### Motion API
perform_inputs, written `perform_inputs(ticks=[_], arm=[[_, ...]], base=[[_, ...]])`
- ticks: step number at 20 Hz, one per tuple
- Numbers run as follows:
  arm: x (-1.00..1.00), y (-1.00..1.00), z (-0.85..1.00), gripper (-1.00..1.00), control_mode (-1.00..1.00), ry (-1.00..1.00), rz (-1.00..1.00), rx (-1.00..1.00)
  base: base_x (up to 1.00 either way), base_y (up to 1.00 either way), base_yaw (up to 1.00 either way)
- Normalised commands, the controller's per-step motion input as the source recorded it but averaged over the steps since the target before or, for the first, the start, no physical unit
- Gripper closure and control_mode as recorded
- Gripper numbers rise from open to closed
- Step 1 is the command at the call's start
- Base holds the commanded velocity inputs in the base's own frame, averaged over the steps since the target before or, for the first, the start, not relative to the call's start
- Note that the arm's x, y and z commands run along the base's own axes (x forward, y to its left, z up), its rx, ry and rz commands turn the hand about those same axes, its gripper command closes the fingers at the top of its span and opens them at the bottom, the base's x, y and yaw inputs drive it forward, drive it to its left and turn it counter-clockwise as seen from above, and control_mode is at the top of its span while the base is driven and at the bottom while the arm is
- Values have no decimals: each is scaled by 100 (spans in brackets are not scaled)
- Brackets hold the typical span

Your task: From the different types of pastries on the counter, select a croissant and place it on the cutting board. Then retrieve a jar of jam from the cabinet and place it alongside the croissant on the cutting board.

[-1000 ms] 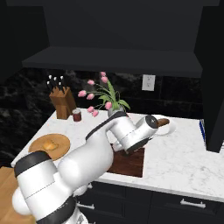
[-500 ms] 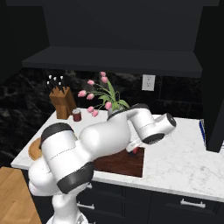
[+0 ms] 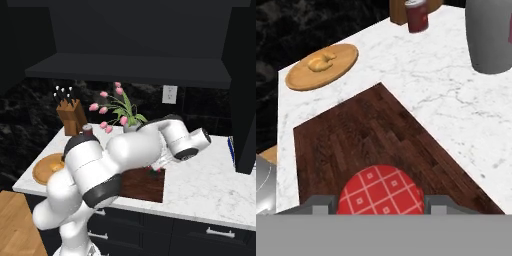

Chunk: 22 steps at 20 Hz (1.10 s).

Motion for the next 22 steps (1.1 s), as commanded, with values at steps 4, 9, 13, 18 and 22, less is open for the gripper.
perform_inputs(ticks=[4,9,13,18,22], arm=[[-8,1,-16,100,-100,0,0,3],[-13,3,-10,100,-100,0,0,5],[-25,45,-9,100,-100,-11,0,4],[-13,76,-19,100,-100,-13,1,0],[0,5,0,100,-100,0,0,0]], base=[[0,0,0],[0,0,0],[0,0,0],[0,0,0],[0,0,0]])
